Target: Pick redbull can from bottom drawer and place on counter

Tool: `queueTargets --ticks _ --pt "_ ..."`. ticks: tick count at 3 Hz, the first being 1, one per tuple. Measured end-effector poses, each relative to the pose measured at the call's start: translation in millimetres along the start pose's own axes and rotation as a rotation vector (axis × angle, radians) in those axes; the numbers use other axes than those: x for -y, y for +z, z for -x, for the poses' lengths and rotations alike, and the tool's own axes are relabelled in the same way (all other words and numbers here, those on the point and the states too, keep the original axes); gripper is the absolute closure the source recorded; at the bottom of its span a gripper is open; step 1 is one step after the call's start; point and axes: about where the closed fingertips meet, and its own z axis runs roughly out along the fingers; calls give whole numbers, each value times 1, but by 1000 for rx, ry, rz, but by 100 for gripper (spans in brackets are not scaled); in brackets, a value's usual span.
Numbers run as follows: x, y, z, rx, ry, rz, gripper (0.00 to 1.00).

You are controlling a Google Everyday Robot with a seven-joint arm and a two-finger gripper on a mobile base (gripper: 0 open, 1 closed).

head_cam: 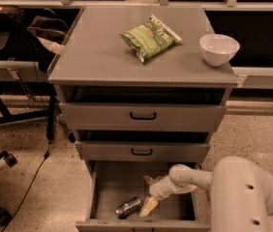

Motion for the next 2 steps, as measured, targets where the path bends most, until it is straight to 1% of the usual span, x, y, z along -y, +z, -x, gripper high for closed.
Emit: queueTargets --ticks 1,2 --pt "10 25 0 15 -1 15 0" --pt "16 59 0 32 -1 51 0"
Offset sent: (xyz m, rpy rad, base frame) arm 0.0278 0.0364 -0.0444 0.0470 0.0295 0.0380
